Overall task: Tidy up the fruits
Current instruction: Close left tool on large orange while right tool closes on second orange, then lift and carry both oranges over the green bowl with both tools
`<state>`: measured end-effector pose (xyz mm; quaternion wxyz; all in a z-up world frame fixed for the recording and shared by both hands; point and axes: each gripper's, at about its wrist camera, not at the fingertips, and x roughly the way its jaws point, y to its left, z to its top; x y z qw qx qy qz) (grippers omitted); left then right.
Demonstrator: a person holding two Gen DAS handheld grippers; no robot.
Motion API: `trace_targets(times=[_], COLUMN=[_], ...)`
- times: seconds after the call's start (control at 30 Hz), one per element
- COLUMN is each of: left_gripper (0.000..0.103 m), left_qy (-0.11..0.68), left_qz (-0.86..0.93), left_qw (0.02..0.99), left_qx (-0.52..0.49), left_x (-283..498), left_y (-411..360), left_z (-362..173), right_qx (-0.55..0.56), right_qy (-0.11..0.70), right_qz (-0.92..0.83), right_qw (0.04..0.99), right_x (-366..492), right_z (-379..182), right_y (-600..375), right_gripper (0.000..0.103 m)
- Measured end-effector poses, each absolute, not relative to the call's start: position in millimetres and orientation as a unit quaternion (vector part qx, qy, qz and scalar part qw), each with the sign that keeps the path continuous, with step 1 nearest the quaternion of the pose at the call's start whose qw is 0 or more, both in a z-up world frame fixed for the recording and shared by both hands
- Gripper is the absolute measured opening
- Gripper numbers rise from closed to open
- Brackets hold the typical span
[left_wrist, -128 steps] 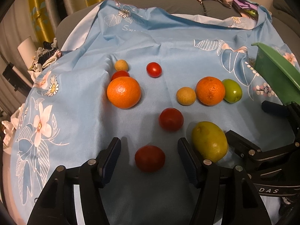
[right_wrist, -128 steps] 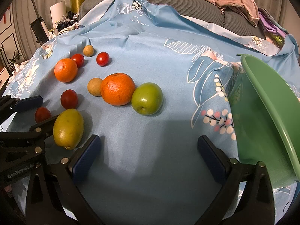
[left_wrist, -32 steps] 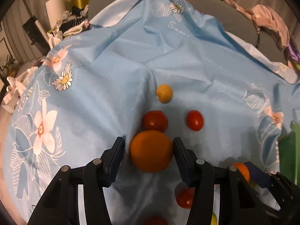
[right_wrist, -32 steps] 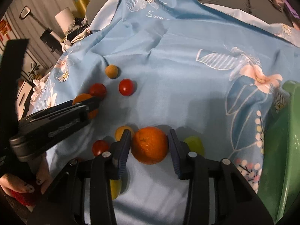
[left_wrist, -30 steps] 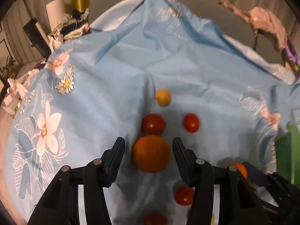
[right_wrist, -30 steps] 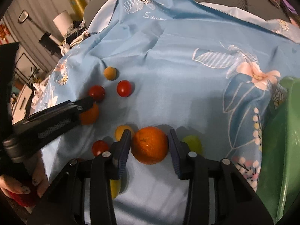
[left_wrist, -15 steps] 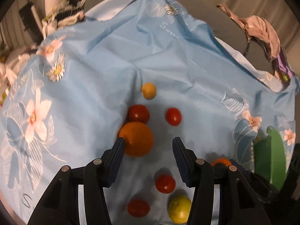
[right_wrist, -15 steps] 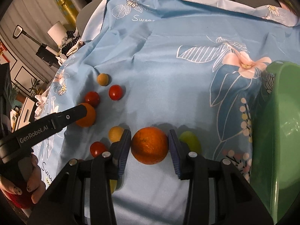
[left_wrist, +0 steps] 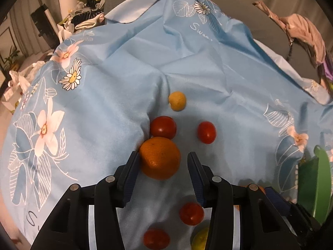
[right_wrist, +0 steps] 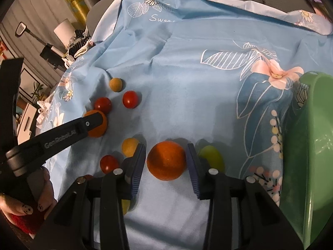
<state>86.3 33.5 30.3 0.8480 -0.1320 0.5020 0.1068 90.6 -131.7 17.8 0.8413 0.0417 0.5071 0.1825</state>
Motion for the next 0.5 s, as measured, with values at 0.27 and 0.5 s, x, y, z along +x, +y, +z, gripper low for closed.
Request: trace_targets(times=[0.27, 0.5], left_gripper=[0.046, 0.046], left_qy=[0.53, 0.513], left_qz=[0.09, 0.095], left_qw=[0.822, 0.839], left_qx=[-0.186, -0.154], left_x=[102, 99], left_y=[45, 37], left_z=[6, 5], right_qx=[0.023, -0.004], right_qy=[0.507, 0.51], right_qz=[0.195, 0.207], right_qw=[0.84, 0.835], right_x=[88, 86], right_z=[17, 12], right_y=[-124, -107], right_gripper=[0.045, 0.048])
